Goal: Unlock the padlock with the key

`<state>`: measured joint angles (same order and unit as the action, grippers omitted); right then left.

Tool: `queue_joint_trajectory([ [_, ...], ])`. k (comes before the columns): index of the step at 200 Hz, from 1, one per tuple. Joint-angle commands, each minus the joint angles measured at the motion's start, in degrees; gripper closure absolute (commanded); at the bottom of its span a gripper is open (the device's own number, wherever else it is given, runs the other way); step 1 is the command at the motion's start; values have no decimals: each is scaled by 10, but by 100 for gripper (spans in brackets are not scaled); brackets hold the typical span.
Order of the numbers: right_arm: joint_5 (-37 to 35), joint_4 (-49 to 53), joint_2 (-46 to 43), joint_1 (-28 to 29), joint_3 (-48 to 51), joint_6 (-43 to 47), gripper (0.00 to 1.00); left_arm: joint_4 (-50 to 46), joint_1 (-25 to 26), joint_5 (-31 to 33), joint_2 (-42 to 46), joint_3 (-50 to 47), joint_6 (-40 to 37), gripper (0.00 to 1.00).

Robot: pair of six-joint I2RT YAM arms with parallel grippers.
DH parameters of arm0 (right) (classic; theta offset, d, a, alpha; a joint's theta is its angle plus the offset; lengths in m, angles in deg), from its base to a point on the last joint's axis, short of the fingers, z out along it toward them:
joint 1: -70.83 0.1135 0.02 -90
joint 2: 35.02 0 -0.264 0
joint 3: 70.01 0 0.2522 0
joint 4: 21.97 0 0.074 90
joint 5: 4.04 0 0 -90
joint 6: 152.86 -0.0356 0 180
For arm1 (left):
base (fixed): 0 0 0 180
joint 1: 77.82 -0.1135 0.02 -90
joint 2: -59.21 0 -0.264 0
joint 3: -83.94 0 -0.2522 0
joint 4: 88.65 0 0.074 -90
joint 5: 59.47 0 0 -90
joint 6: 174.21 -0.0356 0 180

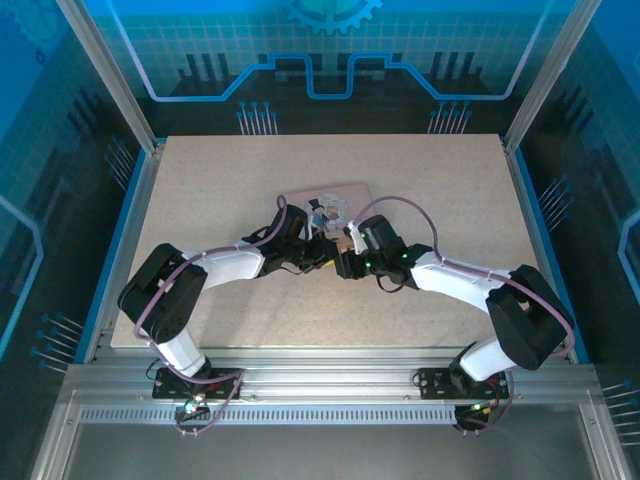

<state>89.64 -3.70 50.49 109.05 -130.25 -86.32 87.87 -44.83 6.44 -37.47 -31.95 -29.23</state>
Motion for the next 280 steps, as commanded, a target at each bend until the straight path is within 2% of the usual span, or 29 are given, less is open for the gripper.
queue_joint_trajectory([
  [1,-9,-1,10,10,-18,13,60,2,-1,-31,22,16,-5,100],
  [63,-26,11,18,21,-36,25,62,4,-1,-35,22,15,-6,100],
  [112,-28,14,24,23,-52,27,69,10,-1,-37,21,10,-3,100],
  [128,-29,16,25,23,-55,27,77,11,-1,-38,21,9,-4,100],
  [156,-20,16,28,22,-56,30,100,11,-1,-38,21,6,-6,100],
  [220,25,-11,33,10,-22,13,100,6,-2,-34,23,3,-12,100],
  [235,17,-7,24,9,-17,11,79,5,-4,-34,24,2,-12,100],
  [244,12,-7,14,8,-11,10,72,5,-3,-34,24,1,-12,100],
  [261,8,-3,-6,4,-3,9,65,6,-4,-34,25,0,-12,100],
  [280,6,4,-27,0,2,10,63,6,-4,-34,26,0,-12,100],
])
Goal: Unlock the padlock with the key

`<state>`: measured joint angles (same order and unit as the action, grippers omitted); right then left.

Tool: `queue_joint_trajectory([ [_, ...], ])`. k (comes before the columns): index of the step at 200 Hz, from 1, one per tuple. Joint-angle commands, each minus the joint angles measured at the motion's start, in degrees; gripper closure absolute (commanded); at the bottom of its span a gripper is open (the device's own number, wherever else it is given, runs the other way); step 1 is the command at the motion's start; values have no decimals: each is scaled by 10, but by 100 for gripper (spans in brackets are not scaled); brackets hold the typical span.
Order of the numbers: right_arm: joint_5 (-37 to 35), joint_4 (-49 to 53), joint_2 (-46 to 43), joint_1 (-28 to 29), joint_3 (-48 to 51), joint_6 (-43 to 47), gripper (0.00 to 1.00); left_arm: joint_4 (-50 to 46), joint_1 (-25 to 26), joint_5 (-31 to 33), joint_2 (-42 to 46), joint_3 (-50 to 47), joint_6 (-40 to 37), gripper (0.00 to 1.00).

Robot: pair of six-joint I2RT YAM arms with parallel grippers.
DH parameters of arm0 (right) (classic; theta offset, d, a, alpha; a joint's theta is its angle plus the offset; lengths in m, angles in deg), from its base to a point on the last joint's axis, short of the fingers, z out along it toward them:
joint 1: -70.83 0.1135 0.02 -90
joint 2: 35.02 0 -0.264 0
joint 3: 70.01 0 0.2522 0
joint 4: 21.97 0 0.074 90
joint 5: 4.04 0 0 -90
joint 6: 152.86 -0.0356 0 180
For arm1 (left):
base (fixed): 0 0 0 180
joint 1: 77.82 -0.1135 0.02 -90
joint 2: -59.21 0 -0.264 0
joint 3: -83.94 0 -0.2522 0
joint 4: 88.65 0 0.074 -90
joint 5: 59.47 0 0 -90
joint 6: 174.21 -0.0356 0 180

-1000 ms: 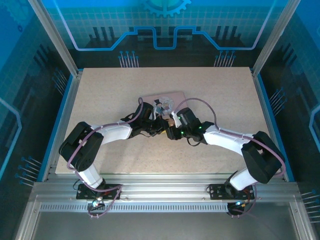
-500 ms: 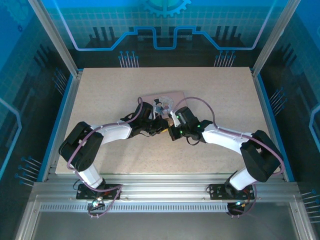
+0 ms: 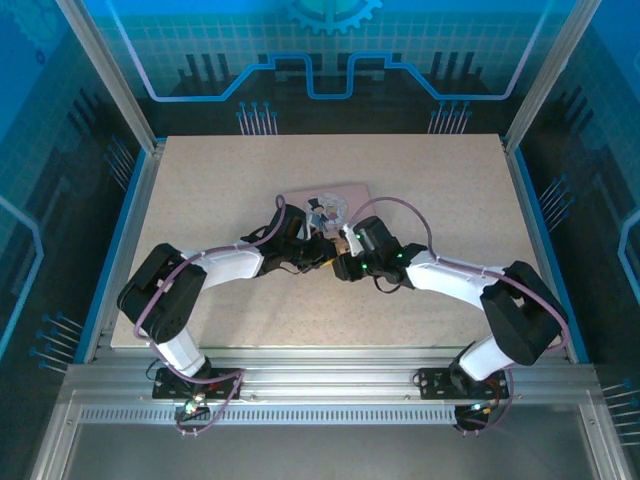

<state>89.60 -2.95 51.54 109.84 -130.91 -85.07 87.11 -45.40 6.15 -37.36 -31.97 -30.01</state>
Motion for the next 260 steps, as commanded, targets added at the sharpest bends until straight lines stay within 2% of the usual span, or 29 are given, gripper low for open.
queue_joint_trajectory([
  [1,6,-2,-39,-8,9,-3,63,14,2,-31,24,0,-4,100],
  [36,10,4,-69,-18,22,-5,58,12,1,-31,25,0,-4,100],
  [72,16,14,-75,-26,22,-1,60,5,1,-35,25,3,-7,100],
  [149,32,3,-15,-23,2,5,62,-33,-1,-45,24,21,-21,100],
  [260,37,-16,36,-4,-30,10,60,-31,-3,-50,23,21,-22,100],
])
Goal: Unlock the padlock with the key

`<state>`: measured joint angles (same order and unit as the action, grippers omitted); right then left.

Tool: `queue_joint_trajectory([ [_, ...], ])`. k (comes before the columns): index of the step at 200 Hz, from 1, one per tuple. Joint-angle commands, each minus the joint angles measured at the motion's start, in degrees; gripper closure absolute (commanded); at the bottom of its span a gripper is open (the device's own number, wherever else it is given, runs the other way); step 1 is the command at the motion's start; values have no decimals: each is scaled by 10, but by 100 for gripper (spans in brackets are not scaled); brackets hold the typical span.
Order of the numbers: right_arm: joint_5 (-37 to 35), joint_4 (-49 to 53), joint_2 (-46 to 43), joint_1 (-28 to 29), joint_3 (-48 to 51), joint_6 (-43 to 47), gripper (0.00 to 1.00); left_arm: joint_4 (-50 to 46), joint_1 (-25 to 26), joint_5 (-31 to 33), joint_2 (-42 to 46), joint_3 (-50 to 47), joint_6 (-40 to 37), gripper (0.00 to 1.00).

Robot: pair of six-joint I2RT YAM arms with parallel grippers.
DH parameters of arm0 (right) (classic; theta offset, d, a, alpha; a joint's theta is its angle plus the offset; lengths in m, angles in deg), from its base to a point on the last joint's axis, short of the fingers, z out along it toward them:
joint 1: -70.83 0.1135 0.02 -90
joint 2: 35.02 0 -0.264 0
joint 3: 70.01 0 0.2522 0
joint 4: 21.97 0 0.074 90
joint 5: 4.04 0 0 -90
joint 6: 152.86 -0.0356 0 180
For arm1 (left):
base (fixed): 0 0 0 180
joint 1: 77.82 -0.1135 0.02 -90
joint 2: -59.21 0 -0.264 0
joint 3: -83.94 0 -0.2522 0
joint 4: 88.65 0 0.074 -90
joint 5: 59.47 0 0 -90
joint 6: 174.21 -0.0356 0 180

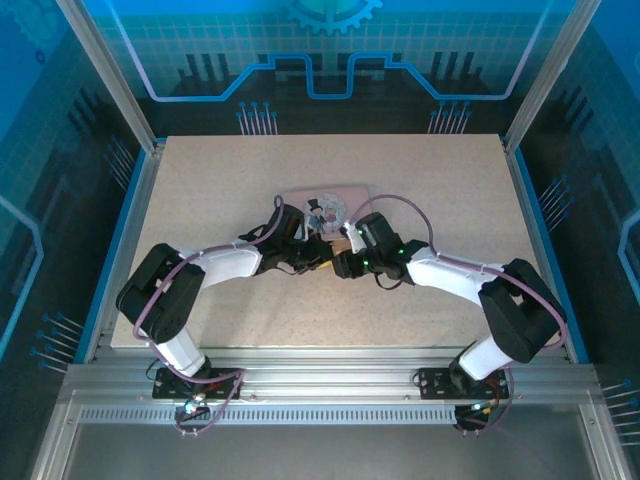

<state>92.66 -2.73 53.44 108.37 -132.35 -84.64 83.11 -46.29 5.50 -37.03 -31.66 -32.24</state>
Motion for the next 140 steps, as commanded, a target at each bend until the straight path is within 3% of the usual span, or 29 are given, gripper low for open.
queue_joint_trajectory([
  [1,7,-18,18,10,-15,6,60,9,6,-43,20,18,0,100],
  [140,-29,-102,-41,19,71,-3,59,34,-7,-55,24,5,20,100],
])
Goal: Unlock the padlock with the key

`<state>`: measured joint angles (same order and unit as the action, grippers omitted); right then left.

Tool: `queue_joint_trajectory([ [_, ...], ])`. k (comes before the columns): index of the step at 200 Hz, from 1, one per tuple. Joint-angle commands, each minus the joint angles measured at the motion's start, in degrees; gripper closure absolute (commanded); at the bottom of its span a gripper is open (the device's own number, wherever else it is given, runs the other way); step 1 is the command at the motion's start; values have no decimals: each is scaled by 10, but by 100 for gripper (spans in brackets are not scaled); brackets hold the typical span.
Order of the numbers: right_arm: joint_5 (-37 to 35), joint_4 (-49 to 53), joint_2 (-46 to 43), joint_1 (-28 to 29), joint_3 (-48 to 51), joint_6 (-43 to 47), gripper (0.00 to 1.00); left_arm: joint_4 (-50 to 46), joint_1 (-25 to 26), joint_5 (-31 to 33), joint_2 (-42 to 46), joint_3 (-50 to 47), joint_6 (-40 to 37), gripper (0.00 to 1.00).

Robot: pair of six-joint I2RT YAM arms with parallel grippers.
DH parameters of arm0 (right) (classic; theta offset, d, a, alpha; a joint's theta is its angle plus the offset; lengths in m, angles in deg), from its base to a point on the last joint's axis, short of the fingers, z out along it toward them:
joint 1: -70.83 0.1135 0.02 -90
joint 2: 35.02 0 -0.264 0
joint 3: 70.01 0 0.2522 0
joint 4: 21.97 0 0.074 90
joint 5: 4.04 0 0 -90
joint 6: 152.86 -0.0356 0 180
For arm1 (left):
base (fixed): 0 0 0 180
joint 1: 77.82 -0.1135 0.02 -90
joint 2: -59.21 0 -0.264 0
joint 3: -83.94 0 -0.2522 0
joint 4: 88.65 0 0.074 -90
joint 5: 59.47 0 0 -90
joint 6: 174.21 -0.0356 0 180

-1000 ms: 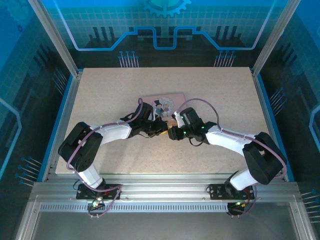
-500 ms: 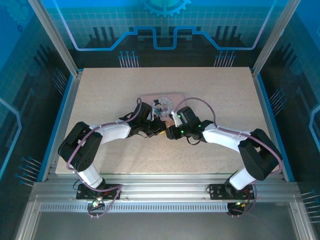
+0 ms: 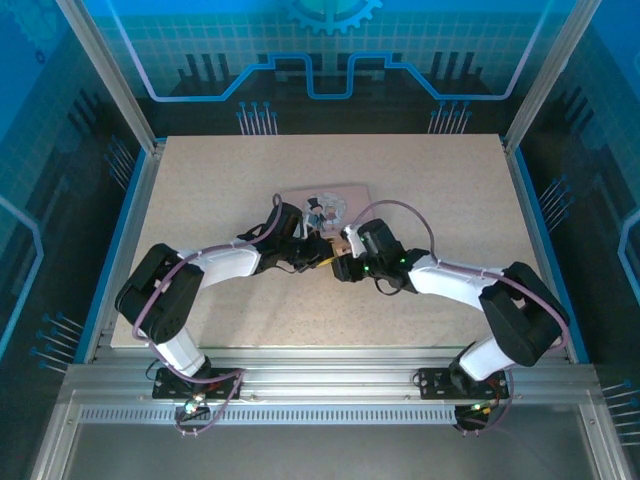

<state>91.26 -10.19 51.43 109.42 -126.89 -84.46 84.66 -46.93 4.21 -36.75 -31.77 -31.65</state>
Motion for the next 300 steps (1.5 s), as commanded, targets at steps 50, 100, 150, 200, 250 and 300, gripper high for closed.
queue_joint_trajectory([
  [50,-17,-35,-23,11,16,-3,57,16,-2,-44,20,7,13,100],
  [100,-16,-32,-2,16,-12,3,58,17,-1,-45,21,6,13,100],
  [150,-13,-22,12,15,-34,8,66,22,-1,-47,20,2,14,100],
  [200,7,-25,23,8,-36,6,93,25,-1,-48,21,2,14,100],
  [250,22,-36,18,1,-24,3,100,25,-3,-49,21,1,12,100],
  [300,5,-22,11,1,-20,5,69,28,-3,-49,21,-1,14,100],
])
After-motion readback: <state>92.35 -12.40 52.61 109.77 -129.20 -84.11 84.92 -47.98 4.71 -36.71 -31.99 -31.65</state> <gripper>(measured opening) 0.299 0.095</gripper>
